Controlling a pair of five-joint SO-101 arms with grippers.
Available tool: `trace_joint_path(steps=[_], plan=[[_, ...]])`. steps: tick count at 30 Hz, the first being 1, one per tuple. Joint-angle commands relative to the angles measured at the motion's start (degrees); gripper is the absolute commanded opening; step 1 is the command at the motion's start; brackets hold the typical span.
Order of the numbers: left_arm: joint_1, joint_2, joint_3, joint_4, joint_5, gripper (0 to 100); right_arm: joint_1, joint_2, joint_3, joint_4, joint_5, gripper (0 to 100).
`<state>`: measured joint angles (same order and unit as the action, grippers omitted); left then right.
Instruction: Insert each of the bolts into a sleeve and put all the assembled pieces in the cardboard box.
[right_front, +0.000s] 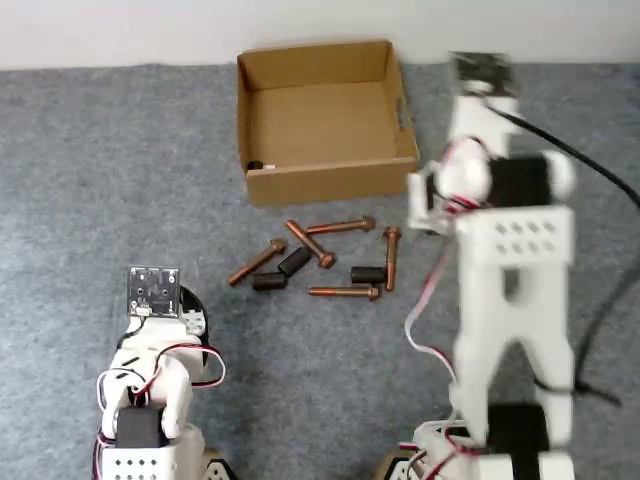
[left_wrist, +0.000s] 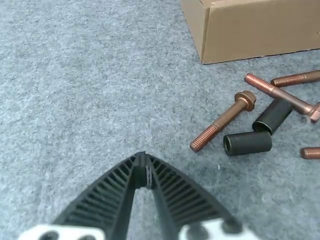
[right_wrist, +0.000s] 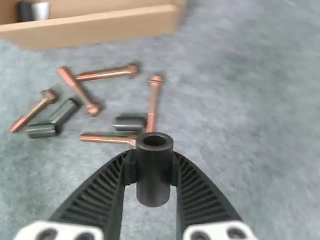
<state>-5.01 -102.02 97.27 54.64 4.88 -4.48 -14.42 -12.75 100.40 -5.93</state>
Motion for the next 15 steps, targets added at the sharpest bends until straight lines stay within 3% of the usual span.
trace_joint_path(steps=[1, 11, 15], plan=[[-0.2, -0.7, -0.7, 0.4, 0.1, 1, 7.5, -10.8, 5.9, 2.4, -0.6, 0.8], [4.0, -1.0, -0.7, 4.7, -0.1, 1, 21.1, -31.5, 27.6, 2.4, -0.7, 0.8], [2.6, -1.0, -2.2, 0.8, -0.1, 1, 23.4, -38.5, 33.4, 2.3, -0.7, 0.8]])
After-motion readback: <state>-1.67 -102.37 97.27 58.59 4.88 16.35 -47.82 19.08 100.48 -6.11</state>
